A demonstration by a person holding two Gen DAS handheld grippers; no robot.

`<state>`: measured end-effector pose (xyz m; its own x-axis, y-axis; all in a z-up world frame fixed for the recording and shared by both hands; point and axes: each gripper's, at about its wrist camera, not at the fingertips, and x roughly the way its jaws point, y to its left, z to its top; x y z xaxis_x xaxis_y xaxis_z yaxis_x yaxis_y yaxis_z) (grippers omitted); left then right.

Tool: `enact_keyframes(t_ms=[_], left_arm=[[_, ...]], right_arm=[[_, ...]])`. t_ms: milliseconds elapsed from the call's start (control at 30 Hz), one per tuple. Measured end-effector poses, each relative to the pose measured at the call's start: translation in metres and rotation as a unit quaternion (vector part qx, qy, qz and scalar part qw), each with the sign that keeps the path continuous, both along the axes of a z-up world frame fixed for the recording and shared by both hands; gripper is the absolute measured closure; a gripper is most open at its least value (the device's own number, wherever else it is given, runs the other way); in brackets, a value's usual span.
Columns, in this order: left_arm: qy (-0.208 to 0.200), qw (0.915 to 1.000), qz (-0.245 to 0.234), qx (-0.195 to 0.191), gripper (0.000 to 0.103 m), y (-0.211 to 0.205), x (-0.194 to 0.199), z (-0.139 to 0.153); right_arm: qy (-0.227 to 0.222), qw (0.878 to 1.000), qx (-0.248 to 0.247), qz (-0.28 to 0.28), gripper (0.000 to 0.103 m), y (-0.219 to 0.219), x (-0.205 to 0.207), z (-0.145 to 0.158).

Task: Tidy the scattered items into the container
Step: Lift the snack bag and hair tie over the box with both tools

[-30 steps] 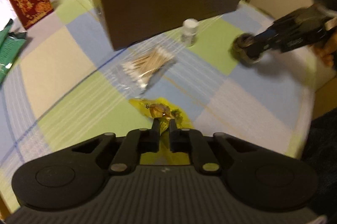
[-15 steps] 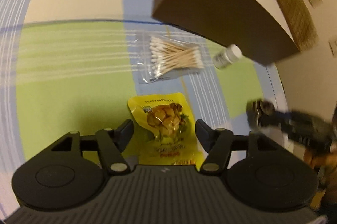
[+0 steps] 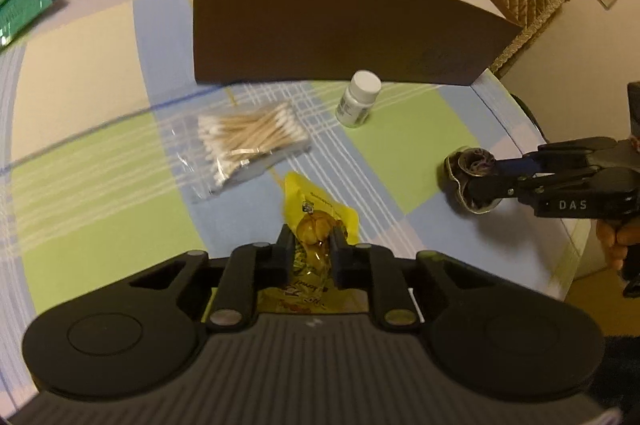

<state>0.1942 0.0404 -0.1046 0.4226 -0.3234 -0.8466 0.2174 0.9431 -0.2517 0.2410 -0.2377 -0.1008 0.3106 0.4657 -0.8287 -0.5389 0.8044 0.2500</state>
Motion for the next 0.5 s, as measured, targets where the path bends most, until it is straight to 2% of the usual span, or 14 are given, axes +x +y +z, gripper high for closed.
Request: enact_keyframes(t_ms=[167, 500], left_arm=[[0.000, 0.9999, -0.005, -0.012, 0.089, 0.004, -0.005, 0.008], [-0.062, 0.9980, -0.012, -0.010, 0.089, 0.006, 0.005, 0.061]], right_arm=[[0.000, 1.000, 0.002, 0.005, 0.070, 0.001, -0.001, 0.001], [-0.011, 1.000, 0.005, 0.013, 0.070, 0.001, 0.002, 0.012]])
